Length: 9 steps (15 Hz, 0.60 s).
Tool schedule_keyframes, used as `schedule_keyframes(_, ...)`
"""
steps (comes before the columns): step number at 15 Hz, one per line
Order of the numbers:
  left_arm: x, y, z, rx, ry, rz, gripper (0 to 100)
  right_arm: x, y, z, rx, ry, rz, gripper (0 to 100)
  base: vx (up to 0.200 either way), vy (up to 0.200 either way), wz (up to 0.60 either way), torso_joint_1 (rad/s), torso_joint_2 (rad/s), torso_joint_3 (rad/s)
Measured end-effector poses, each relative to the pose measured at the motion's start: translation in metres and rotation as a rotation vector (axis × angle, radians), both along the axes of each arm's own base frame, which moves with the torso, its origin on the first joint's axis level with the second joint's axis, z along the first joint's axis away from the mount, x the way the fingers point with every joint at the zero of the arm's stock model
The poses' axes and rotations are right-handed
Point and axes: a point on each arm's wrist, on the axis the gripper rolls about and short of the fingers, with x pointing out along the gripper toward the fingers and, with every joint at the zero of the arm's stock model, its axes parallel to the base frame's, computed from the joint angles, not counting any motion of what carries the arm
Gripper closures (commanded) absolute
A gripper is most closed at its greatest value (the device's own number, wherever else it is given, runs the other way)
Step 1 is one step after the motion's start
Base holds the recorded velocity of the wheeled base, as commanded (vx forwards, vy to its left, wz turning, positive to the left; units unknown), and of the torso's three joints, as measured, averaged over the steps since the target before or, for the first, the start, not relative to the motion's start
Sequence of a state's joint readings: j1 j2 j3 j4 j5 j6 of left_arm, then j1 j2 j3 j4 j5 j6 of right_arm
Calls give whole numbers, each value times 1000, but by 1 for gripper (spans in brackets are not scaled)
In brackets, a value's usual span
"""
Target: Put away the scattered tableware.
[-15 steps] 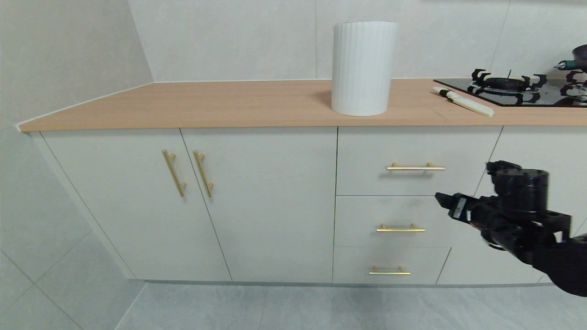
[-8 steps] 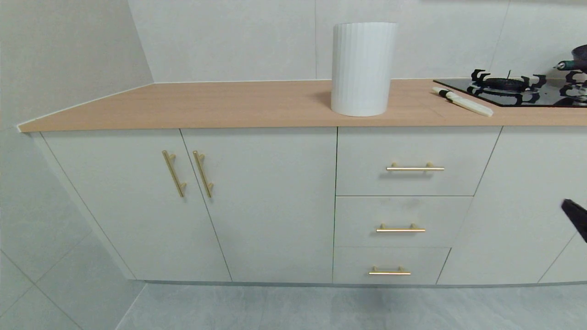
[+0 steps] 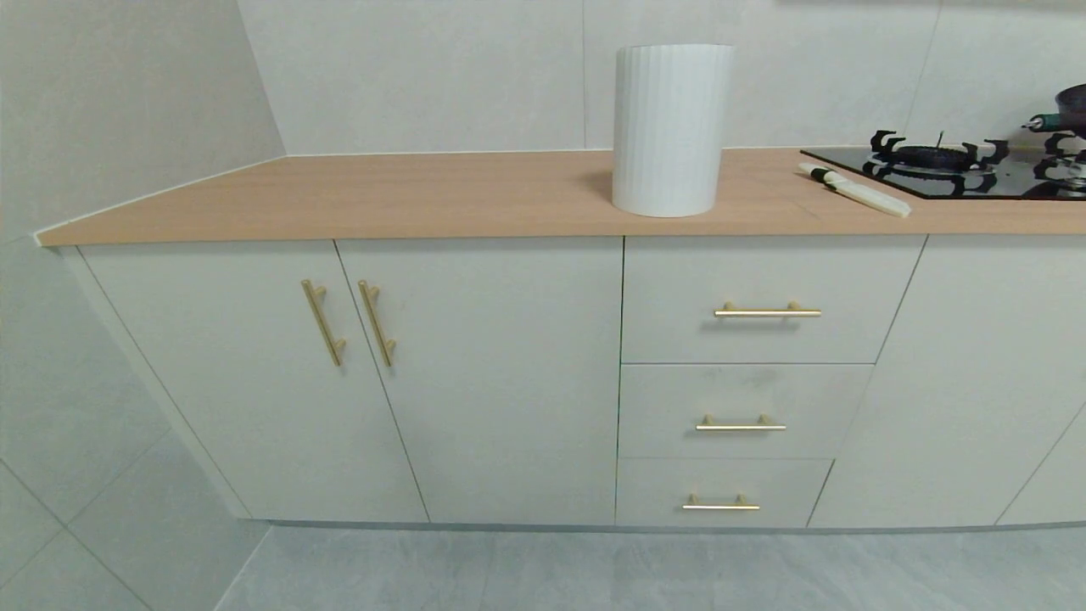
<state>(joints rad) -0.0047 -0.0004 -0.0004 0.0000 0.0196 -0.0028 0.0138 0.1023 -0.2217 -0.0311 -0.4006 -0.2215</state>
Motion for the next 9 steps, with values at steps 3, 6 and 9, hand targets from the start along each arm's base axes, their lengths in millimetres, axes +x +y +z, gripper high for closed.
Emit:
schedule_keyframes(3, 0, 0, 0, 1, 0, 0, 0, 3, 4, -28, 26, -12, 165, 0, 0, 0, 0, 0, 0, 0)
schedule_keyframes(6, 0, 0, 0, 3, 0, 0, 0, 10, 7, -54, 59, 46, 294, 0, 0, 0, 0, 0, 0, 0)
schedule_keyframes(9, 0, 0, 0, 7, 1, 0, 0, 11, 9, -59, 82, 65, 355, 0, 0, 0, 0, 0, 0, 0)
